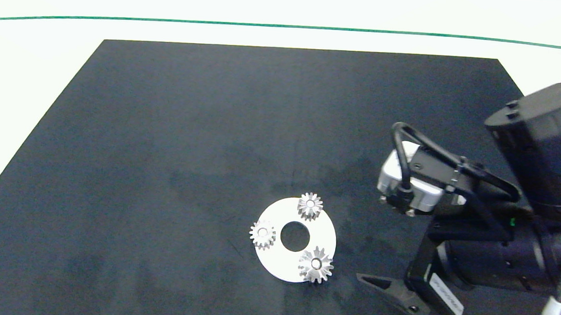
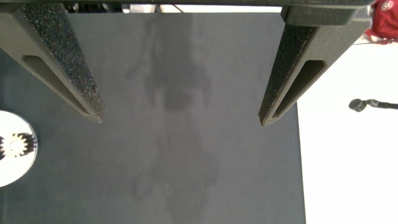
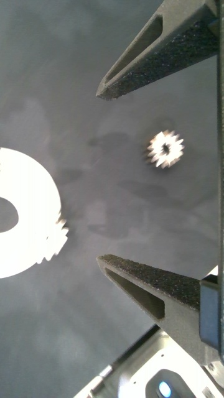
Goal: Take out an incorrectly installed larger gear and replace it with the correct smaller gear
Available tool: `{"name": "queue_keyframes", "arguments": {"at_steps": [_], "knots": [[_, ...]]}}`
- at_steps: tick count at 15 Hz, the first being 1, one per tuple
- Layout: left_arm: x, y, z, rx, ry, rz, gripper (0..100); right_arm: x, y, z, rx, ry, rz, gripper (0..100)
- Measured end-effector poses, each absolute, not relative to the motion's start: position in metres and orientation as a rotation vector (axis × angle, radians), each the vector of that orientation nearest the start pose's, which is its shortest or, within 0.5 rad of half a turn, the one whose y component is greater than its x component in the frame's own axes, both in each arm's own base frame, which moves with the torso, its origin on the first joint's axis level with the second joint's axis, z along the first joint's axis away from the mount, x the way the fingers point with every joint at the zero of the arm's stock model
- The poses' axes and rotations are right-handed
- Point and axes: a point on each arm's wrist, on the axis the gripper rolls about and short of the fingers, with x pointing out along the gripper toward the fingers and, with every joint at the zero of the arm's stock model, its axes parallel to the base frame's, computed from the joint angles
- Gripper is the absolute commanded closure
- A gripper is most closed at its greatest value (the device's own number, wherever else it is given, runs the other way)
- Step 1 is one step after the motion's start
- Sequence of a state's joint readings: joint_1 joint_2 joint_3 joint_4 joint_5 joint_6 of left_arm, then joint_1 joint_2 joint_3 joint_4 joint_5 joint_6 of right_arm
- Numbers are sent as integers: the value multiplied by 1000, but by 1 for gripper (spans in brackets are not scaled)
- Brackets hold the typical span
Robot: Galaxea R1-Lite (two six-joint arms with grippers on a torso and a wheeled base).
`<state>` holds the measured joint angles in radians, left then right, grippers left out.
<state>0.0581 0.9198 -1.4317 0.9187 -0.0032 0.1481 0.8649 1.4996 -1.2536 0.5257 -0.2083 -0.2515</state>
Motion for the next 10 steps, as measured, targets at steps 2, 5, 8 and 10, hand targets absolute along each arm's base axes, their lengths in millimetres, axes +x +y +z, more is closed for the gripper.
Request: {"name": "queue_keyframes", "arguments": {"at_steps": [2, 5, 8, 10], "knots": [[25, 1, 350, 134, 402, 25, 0, 164, 202, 254, -671, 624, 749, 0], [21, 1, 350, 135, 391, 24, 0, 169, 226, 236, -729, 671, 767, 0], [19, 1, 350, 136, 385, 24, 0, 178, 243, 222, -757, 705, 770, 0], [18, 1, 350, 136, 382, 24, 0, 185, 252, 216, -766, 720, 766, 0]]}}
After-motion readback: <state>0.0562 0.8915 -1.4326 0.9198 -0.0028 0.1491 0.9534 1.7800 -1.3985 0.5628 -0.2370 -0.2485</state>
